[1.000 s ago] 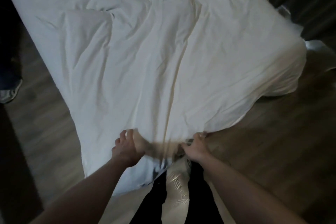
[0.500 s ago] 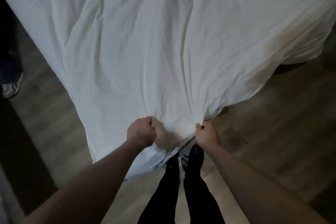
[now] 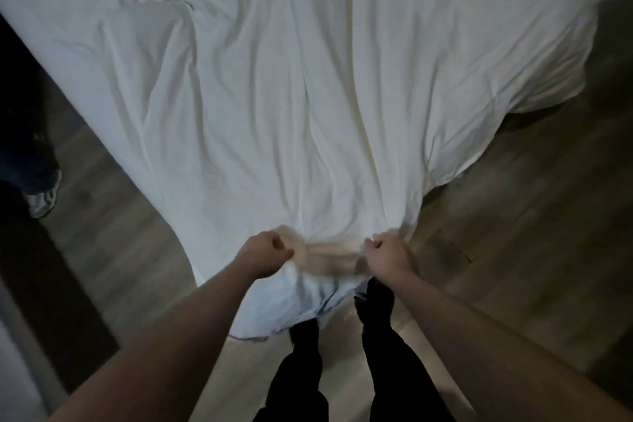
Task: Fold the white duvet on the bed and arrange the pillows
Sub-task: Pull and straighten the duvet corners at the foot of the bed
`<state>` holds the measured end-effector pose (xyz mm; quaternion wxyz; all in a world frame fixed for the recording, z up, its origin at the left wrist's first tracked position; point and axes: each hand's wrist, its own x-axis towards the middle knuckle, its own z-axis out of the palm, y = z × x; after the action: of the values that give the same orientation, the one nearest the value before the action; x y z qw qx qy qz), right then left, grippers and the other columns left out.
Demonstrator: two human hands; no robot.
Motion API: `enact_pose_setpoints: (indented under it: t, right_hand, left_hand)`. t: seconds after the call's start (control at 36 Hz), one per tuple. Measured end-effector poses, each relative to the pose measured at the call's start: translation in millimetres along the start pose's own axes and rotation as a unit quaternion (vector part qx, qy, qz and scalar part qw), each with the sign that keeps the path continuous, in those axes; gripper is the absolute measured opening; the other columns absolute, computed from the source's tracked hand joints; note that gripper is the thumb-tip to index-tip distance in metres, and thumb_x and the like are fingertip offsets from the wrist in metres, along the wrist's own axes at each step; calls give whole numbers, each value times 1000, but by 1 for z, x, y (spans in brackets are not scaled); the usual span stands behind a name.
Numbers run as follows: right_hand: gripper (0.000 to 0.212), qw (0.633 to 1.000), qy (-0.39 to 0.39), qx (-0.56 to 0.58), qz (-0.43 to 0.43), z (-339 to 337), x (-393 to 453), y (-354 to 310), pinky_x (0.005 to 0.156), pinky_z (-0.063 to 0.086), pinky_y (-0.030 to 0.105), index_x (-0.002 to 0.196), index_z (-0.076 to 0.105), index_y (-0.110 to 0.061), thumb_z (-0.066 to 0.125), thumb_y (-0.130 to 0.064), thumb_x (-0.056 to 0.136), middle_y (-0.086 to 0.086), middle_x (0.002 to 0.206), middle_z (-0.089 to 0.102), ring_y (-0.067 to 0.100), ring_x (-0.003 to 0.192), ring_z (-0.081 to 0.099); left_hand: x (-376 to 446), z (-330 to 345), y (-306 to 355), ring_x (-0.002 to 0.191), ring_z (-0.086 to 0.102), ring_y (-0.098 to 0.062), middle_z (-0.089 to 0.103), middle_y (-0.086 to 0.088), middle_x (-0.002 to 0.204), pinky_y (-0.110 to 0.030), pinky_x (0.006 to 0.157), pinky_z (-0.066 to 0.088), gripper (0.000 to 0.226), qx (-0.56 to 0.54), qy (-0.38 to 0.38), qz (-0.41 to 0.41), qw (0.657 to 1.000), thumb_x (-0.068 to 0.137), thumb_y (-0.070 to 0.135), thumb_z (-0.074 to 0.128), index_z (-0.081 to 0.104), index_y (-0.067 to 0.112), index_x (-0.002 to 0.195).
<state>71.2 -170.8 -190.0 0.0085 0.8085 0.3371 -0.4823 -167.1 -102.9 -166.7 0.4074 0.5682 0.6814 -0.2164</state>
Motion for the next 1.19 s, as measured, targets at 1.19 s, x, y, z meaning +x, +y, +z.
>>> enact_pose_setpoints:
  t: [1.19]
  right_hand:
    - [70,997,-4,-60,-58,131,-97,-287,99,45,41,150,26,-19,57,-43,93,12,150,29,37,128,46]
  left_hand:
    - [48,-280,-200,87,68,-21,72,-5,96,-33,79,58,43,98,-25,41,994,82,50,69,71,9,97]
